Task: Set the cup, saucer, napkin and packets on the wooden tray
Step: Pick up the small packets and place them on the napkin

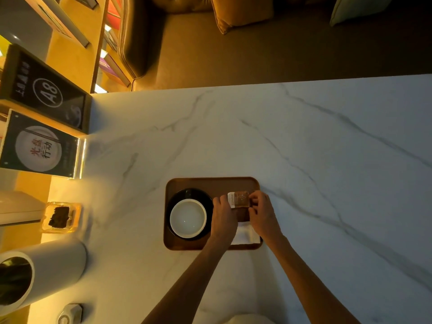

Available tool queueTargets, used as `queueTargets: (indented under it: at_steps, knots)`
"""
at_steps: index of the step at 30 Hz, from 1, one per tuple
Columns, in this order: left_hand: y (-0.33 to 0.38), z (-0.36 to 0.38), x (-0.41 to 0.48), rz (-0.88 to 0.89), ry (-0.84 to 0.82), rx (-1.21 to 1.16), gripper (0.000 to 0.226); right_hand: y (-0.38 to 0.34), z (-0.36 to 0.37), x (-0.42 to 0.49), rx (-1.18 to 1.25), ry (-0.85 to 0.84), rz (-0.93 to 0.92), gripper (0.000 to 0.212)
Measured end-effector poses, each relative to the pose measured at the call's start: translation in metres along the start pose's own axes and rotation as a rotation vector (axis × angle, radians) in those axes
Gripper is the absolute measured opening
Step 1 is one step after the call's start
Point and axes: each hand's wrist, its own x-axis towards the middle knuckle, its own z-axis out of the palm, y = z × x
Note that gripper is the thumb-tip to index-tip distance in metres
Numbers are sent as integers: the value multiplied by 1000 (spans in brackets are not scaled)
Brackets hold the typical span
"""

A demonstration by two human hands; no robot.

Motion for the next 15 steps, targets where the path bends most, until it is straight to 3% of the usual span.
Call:
queueTargets:
  at_steps: [5,15]
  knots:
    - [-5,6,-3,-124,16,-210,35,-5,8,-9,147,14,138,40]
    - [-10,7,3,-104,-48,-206,35,-6,18,-12,198,18,195,41]
